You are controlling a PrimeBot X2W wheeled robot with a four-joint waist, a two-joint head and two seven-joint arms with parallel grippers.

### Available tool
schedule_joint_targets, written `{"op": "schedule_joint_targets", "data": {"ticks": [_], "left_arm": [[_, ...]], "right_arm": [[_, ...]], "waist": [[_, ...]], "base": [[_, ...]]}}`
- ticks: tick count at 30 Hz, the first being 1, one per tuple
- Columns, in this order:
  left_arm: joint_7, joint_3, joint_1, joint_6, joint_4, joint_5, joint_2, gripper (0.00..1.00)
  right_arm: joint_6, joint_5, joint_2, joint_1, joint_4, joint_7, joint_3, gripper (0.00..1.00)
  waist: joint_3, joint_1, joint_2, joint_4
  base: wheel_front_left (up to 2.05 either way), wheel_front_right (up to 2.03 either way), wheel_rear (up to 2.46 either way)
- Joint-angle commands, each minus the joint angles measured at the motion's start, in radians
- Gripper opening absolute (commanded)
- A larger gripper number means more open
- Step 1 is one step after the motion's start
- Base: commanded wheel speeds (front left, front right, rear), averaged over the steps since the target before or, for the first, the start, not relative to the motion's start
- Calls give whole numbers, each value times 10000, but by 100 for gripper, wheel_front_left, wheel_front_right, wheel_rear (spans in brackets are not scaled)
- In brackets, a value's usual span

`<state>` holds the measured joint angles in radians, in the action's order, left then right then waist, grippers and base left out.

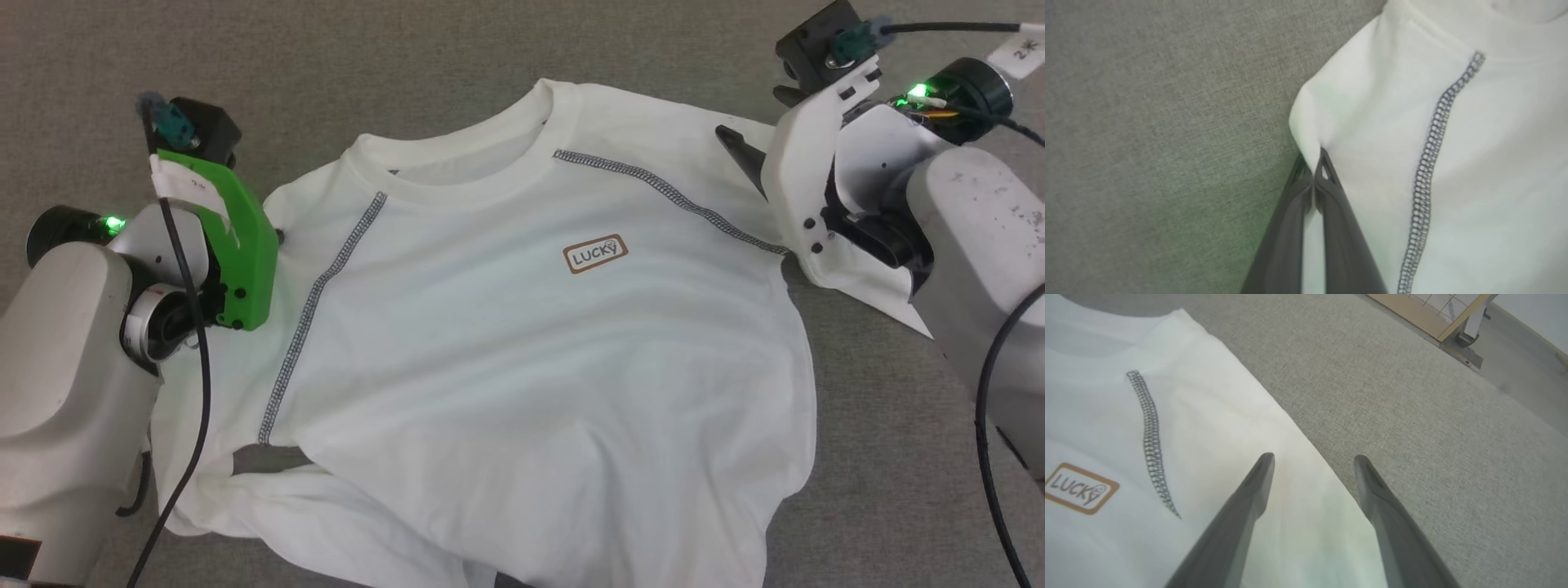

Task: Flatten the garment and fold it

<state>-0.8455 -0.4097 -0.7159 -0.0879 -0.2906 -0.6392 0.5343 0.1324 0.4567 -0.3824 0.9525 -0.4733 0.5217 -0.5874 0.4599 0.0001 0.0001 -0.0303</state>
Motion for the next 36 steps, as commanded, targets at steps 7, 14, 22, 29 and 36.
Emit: {"op": "schedule_joint_targets", "data": {"ticks": [7,14,22,29,36], "left_arm": [[272,-189,-212,-81,-381,147,-157,0],[497,-272,-283,-159,-489,33,-265,0],[887,-237,-115,-230,-171,-79,-82,0],[1528,-56,200,-317,732,-374,201,0],[2672,185,-7,-393,1725,-753,352,0]], "right_arm": [[-17,896,-170,1139,-1111,977,-1586,100],[-17,1963,-172,1493,-1653,2364,-2253,0],[-17,2730,-552,1372,-1333,2099,-2506,0],[-17,3183,-1313,1148,-494,1347,-2650,0],[-17,3347,-2007,1280,262,937,-2203,0]], "waist": [[506,-1,-1,512],[472,-1,-1,587],[-257,-1,-1,473],[-1266,-1,-1,359],[-2156,-1,-1,216]], "base": [[0,0,0],[0,0,0],[0,0,0],[0,0,0],[0,0,0]]}}
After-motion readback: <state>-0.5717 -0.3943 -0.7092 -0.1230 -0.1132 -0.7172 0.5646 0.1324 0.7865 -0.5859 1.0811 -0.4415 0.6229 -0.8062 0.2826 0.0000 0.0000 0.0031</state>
